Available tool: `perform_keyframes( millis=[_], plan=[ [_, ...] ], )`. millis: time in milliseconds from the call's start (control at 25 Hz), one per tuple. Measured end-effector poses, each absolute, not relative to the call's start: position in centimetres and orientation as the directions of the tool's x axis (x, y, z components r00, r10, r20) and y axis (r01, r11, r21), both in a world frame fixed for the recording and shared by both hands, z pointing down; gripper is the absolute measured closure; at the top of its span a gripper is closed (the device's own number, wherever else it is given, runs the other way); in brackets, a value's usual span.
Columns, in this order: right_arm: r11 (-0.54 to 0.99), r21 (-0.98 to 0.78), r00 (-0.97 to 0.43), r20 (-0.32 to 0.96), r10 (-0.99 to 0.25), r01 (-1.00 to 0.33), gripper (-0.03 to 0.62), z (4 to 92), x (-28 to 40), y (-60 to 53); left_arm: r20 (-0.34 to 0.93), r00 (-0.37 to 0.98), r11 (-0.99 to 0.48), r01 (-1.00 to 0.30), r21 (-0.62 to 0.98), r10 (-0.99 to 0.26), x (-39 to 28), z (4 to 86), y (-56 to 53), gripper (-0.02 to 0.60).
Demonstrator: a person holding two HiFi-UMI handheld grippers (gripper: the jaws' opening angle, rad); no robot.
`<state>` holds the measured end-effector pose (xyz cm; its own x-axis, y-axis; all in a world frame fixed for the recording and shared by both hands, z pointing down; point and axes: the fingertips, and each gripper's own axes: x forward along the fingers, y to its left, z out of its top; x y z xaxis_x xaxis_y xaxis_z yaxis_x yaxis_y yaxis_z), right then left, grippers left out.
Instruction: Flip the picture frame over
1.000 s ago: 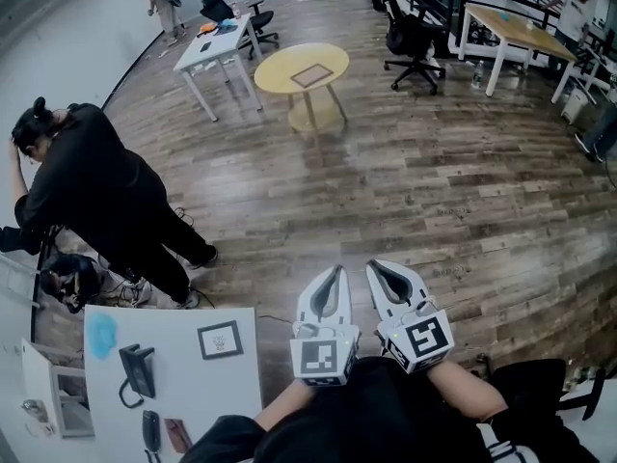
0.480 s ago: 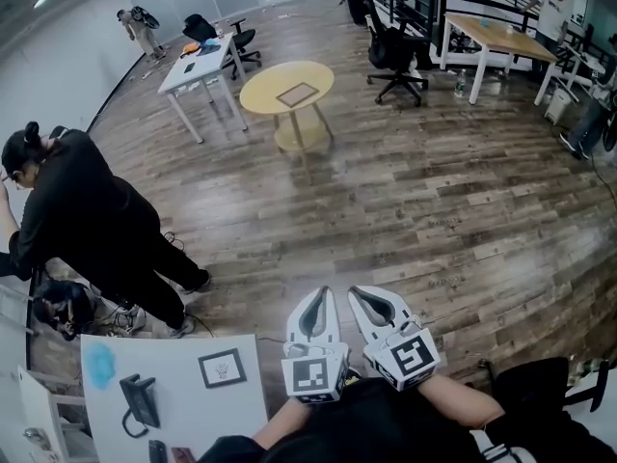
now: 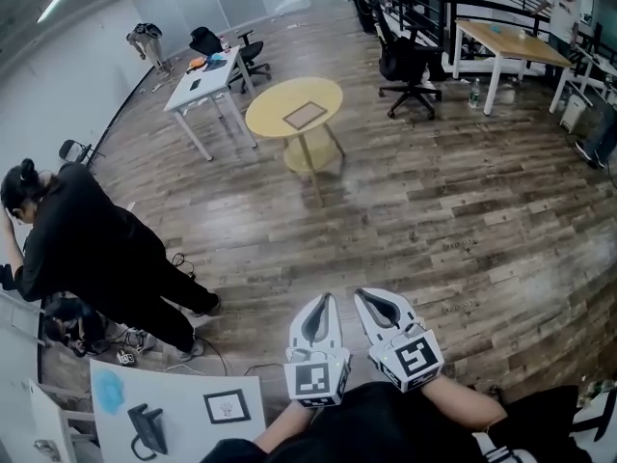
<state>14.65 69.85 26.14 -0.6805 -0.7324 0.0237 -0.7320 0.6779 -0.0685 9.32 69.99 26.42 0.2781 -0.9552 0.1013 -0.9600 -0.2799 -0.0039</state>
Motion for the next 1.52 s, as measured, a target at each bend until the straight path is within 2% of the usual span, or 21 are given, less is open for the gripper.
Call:
perform_keyframes(
  millis=[480,880,1160,1520],
  plan=[
    [0.684,-0.104,-0.687,-0.007,-0.727,-0.722,0.574,25.6,19.1,57.8,0.118,0.229,-0.235,-0.971,-0.043,-0.966,12.6,25.9,58.7,0.558],
    [0.678,-0.111,-0.682,-0.009,-0.732,-0.727,0.574,25.9,18.3,51.7,0.116,0.236,-0.244,-0.968,-0.058,-0.965,11.8,26.3,52.6,0.558],
    [0.675,-0.091,-0.679,0.019,-0.734,-0.732,0.574,26.4,14.7,44.9,0.118,0.255,-0.261,-0.965,-0.037,-0.96,8.4,26.9,45.4,0.558],
    [0.687,-0.056,-0.689,0.048,-0.723,-0.725,0.574,26.0,6.0,34.8,0.091,0.273,-0.273,-0.962,0.012,-0.958,0.9,25.8,35.6,0.558]
  ],
)
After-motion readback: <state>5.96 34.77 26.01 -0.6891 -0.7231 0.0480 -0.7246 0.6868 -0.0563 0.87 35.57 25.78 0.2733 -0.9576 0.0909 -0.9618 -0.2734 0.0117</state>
